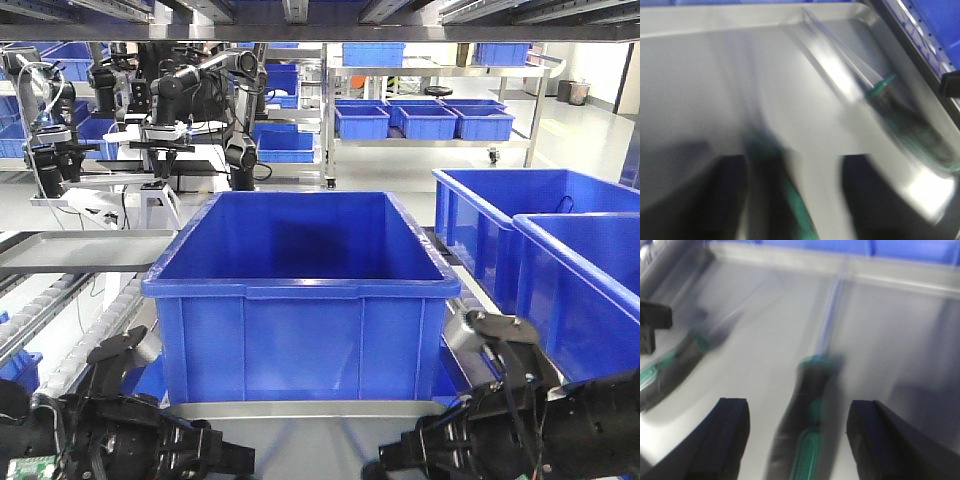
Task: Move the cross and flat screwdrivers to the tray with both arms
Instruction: 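Open both grippers to release the screwdrivers onto the tray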
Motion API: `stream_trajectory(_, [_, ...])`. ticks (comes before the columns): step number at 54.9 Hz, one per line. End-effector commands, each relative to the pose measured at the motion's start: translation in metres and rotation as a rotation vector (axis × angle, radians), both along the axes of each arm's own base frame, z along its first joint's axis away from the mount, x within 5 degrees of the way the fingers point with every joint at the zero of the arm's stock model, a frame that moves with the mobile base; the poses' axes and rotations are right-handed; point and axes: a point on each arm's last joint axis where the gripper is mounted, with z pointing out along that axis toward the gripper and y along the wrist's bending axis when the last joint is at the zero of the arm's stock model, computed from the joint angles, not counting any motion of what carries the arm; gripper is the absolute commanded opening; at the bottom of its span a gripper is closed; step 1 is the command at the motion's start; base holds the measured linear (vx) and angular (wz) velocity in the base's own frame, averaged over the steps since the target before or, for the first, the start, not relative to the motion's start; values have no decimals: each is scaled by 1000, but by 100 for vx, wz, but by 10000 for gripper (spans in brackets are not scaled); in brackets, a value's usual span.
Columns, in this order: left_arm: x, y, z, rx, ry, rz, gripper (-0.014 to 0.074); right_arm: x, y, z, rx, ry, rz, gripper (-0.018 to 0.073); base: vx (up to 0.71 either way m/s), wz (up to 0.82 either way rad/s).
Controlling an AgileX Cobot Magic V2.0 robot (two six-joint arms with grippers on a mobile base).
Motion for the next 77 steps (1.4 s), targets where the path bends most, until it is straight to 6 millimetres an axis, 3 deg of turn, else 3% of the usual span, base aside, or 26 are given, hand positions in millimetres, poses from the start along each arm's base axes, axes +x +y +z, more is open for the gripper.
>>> stream_trajectory(1, [0, 0, 33, -75, -95, 39, 604, -4, -4, 34, 53, -161, -49, 502, 0, 0])
stream_trajectory(7, [-7, 5, 58, -94, -193, 65, 589, -12, -10, 53, 65, -267, -75, 502, 0, 0])
stream_trajectory(17, [-27, 21, 106, -131, -407, 175, 563, -25, -13, 69, 84, -325, -76, 502, 0, 0])
stream_trajectory(27, [-44, 29, 127, -158, -502, 213, 539, -29, -14, 72, 88, -336, -76, 502, 0, 0])
stream_trajectory(55, [-49, 28, 129, -158, -503, 184, 531, -29, -14, 72, 89, -335, -76, 502, 0, 0])
stream_trajectory(67, [-96, 46, 135, 120, -580, 23, 500, -29, -14, 72, 89, -333, -74, 502, 0, 0])
stream_trajectory(70, [-106, 53, 132, 159, -563, 57, 480, -29, -14, 72, 89, -332, -73, 502, 0, 0])
stream_trajectory(77, [-129, 79, 115, 238, -614, 238, 342, -29, -14, 72, 89, -331, -72, 502, 0, 0])
